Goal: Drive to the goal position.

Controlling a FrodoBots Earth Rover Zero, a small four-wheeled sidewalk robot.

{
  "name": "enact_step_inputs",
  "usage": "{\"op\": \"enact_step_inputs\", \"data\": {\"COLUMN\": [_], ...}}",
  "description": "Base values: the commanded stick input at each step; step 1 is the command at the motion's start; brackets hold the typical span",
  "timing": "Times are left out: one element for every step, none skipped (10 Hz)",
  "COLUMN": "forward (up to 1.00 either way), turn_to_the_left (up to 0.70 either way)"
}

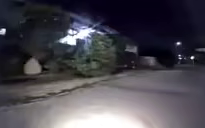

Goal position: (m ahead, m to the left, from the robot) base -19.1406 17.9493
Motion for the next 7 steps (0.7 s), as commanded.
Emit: {"op": "enact_step_inputs", "data": {"forward": [0.48,0.28,0.12,0.12,0.09,-0.1,-0.54], "turn_to_the_left": [0.48,0.5,0.03,0.03,0.03,-0.01,-0.2]}}
